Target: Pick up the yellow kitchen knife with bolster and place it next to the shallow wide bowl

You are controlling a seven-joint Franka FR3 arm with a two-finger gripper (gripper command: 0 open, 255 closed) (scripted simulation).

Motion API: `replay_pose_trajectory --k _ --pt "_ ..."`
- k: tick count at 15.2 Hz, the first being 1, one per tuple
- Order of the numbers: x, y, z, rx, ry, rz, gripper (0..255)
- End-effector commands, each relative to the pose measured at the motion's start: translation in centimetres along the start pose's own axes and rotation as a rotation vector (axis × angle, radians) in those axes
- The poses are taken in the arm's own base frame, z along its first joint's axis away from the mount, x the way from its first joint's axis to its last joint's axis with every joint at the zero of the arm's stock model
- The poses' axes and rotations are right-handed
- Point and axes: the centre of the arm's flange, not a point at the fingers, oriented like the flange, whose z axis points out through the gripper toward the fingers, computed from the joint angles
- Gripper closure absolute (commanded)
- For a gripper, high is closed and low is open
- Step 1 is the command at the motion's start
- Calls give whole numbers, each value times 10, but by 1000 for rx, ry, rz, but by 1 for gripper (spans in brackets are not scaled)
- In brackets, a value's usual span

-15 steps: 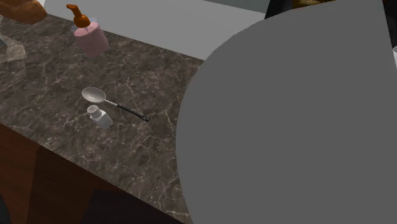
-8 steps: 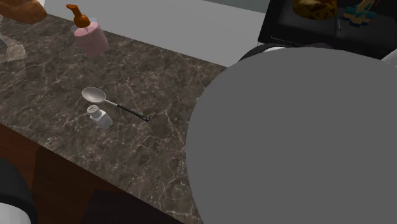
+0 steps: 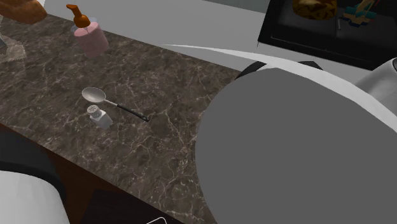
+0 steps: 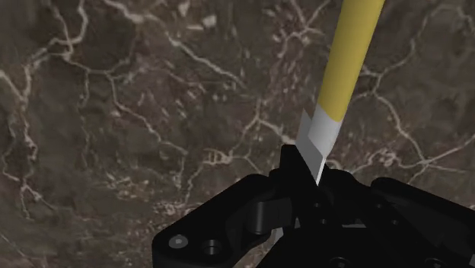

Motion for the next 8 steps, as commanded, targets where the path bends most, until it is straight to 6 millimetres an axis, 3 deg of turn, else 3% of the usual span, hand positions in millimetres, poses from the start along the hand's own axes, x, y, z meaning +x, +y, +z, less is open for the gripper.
replay_pose_trajectory --k 1,6,7,8 --pt "0 0 2 0 0 0 255" --pt "0 0 2 0 0 0 255" --pt "0 0 2 0 0 0 0" --pt "0 0 2 0 0 0 0"
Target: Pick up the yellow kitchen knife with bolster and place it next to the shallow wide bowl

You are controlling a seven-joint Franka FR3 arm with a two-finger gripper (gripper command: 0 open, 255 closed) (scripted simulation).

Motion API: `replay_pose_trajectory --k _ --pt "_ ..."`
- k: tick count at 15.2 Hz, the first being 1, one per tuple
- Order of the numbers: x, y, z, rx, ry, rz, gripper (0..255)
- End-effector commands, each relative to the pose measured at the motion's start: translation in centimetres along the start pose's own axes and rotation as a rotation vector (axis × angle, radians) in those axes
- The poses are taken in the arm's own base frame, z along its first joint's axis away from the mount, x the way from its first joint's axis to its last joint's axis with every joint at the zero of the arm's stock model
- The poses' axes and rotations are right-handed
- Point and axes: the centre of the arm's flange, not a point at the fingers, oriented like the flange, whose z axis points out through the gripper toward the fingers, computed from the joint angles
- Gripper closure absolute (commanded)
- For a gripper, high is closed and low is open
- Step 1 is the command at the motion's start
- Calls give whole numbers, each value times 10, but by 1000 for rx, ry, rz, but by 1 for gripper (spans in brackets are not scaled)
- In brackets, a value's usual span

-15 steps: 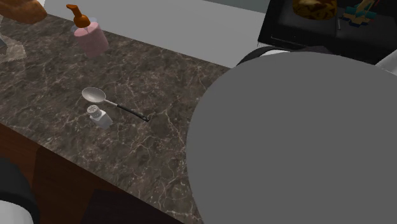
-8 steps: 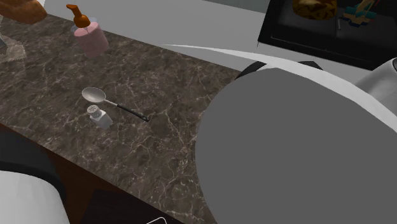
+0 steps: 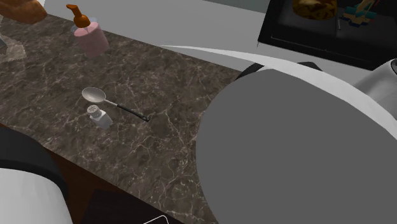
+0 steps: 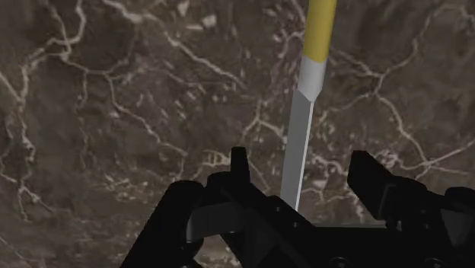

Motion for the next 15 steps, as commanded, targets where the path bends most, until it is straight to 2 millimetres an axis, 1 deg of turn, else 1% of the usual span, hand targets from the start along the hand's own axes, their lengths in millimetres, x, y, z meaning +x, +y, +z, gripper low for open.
replay_pose_trajectory --k 1,4,7,8,15 --pt "0 0 0 0 0 0 0" --pt "0 0 0 0 0 0 0" --pt "0 0 -40 0 0 0 0" --pt "0 0 -50 0 0 0 0" --pt "0 0 -50 0 0 0 0"
